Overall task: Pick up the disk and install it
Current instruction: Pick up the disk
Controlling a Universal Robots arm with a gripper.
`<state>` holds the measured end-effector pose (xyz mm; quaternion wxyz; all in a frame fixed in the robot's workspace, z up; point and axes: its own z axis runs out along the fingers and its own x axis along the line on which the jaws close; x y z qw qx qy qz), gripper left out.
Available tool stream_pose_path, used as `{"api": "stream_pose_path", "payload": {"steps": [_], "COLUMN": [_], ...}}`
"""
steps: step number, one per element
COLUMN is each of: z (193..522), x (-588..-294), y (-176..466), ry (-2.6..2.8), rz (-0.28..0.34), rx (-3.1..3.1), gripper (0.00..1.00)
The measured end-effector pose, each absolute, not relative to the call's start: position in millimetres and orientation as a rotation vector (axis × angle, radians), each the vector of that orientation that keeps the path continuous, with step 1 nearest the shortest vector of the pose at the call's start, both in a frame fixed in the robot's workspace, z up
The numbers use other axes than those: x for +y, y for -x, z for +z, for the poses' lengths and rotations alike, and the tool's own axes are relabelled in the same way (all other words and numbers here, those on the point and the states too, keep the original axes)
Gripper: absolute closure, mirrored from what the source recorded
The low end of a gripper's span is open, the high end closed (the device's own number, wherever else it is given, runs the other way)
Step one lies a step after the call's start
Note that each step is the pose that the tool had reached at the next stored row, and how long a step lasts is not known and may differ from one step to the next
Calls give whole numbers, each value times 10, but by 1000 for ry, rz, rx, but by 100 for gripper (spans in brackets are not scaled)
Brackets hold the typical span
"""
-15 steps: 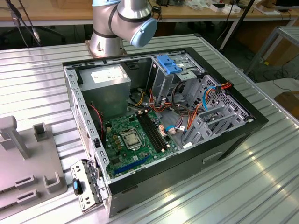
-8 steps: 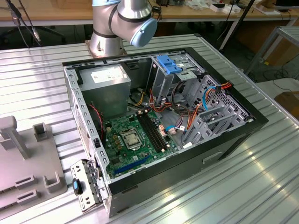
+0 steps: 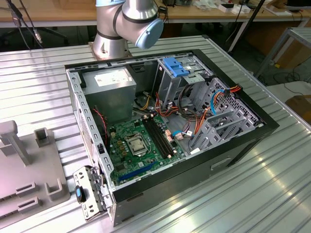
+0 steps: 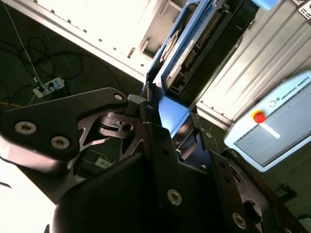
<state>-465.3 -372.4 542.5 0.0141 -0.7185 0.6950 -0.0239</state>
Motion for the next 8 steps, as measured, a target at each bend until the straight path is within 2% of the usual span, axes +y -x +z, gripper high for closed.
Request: {"api": "stream_pose_path", "payload": {"steps": [8], "z": [5421], "x": [-3724], "y": [4531], "ry": [2237], "rz": [-75], "rx": [2164], "gripper": [63]}}
